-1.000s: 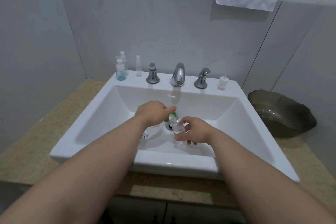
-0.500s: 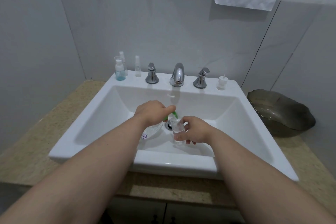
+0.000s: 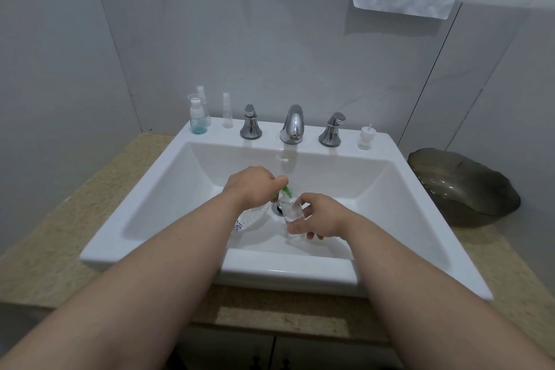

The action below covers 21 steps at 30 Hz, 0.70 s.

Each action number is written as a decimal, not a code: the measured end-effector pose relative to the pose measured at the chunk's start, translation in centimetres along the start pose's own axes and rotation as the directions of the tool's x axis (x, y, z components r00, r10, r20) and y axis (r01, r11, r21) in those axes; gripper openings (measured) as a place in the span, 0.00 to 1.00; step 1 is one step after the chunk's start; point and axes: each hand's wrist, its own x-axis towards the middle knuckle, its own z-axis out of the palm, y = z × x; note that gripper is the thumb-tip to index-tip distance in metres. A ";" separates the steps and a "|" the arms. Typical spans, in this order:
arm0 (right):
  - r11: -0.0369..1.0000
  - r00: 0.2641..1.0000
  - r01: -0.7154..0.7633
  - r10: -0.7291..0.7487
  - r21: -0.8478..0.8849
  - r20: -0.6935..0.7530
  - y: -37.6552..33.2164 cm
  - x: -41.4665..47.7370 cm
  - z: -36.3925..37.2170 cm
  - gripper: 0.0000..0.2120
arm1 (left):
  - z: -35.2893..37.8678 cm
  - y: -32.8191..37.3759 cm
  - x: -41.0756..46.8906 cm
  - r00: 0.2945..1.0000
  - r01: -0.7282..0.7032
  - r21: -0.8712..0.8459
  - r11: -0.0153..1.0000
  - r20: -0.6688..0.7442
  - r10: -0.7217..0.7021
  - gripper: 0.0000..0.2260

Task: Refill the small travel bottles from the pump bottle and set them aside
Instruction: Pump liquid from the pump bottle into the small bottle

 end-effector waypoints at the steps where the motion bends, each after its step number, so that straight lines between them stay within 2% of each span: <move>1: 1.000 1.000 -0.002 0.002 -0.002 -0.001 0.0 0.0 0.0 0.24 | 0.0 0.0 0.0 1.000 0.001 -0.003 1.000 -0.001 -0.001 0.21; 10: 1.000 1.000 -0.005 0.005 -0.003 0.001 0.0 0.1 0.1 0.21 | 0.0 -0.3 0.0 1.000 0.001 -0.017 1.000 0.006 -0.001 0.19; 15: 1.000 1.000 -0.009 0.009 -0.010 -0.003 0.1 0.0 0.0 0.22 | 0.4 -1.2 0.4 1.000 0.007 -0.137 0.991 -0.012 -0.009 0.31; 18: 1.000 1.000 -0.009 0.009 -0.003 -0.004 0.1 -0.1 -0.1 0.22 | 0.1 -1.5 0.2 0.999 -0.009 -0.214 0.977 -0.054 -0.003 0.30; 21: 1.000 1.000 -0.004 0.004 0.010 -0.010 0.0 0.0 0.0 0.22 | 0.0 -1.7 0.0 0.998 -0.003 -0.216 0.976 -0.060 -0.010 0.33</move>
